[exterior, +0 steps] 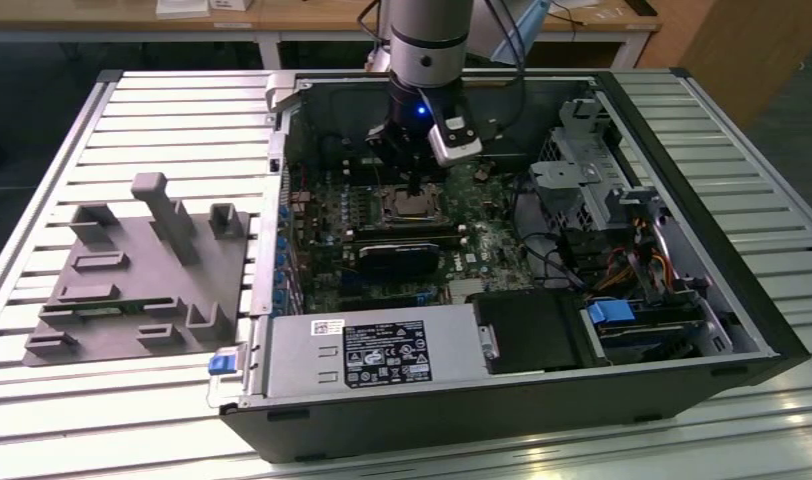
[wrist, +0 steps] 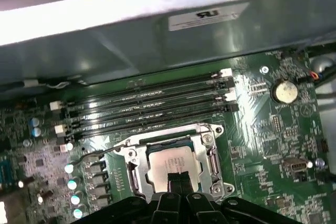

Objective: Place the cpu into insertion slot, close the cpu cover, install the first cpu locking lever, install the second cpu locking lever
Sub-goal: 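Close the cpu cover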

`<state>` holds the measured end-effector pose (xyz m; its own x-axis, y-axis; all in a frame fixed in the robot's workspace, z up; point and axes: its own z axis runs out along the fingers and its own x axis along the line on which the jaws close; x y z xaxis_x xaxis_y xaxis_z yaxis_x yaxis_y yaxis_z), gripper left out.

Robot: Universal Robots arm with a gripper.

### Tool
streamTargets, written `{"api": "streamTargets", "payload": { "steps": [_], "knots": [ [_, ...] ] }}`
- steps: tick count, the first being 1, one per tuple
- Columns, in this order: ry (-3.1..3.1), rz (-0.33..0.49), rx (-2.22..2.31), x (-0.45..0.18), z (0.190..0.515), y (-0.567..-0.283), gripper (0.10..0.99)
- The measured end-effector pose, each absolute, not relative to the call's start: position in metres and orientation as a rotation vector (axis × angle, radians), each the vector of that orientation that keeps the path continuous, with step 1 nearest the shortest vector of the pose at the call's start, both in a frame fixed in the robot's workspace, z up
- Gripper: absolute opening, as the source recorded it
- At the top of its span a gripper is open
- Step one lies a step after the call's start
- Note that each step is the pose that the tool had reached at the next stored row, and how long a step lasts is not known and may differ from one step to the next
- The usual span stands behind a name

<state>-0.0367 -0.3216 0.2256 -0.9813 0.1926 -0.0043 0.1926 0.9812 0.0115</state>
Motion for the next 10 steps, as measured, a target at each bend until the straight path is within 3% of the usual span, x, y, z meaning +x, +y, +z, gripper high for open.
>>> {"api": "streamTargets", "payload": {
  "steps": [10],
  "knots": [
    [3.133,0.019,0.128,-0.0369,0.2260,-0.3217,0.102]
  ]
}}
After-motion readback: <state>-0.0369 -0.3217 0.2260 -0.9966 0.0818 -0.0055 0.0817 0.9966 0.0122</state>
